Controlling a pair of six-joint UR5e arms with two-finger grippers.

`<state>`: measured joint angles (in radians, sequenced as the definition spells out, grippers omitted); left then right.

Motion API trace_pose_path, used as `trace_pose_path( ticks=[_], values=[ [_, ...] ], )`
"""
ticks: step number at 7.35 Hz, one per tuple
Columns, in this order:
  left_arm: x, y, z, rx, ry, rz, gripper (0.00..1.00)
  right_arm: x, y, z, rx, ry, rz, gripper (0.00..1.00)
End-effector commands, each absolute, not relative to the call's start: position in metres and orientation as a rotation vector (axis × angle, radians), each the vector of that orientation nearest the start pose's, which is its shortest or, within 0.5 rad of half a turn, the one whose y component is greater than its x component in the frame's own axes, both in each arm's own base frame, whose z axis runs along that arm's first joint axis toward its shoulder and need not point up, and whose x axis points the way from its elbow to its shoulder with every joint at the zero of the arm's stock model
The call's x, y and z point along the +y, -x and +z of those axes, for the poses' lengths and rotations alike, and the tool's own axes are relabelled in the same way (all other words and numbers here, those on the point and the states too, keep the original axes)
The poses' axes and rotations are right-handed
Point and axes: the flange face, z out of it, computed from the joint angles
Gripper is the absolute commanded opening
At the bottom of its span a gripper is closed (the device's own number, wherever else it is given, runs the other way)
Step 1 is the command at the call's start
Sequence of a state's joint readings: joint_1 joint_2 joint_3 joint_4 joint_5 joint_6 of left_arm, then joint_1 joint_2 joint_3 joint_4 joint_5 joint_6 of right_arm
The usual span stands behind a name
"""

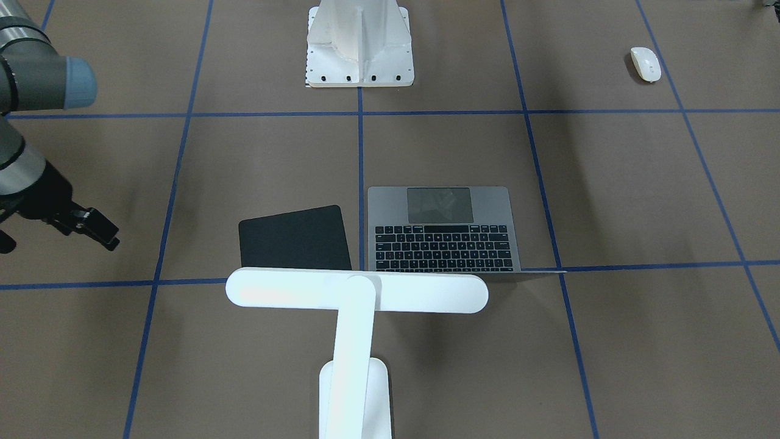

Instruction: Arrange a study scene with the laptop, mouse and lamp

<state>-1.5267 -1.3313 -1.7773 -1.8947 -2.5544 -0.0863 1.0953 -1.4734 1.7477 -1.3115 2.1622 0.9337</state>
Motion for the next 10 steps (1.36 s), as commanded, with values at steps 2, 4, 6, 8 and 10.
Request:
trace_pose_path(
  ticks=[2,4,6,8,10],
  values=[
    [-0.336,-0.057,0.61,0.891,-0.12,0.096,1.0,-0.468,0.074,0.595,-0.73,-0.044,0.068,1.0],
    [-0.277,-0.071,0.631,0.888,-0.069,0.122,1.0,-0.432,0.031,0.629,-0.725,-0.047,0.013,1.0],
    [-0.228,-0.096,0.645,0.832,0.0,0.116,1.0,-0.402,0.003,0.649,-0.778,-0.023,0.025,1.0],
    [-0.196,-0.107,0.659,0.768,0.098,0.133,1.0,-0.402,0.002,0.649,-0.776,-0.022,0.026,1.0],
    [-0.177,-0.102,0.667,0.74,0.153,0.149,1.0,-0.402,0.002,0.649,-0.776,-0.024,0.026,1.0]
  ],
)
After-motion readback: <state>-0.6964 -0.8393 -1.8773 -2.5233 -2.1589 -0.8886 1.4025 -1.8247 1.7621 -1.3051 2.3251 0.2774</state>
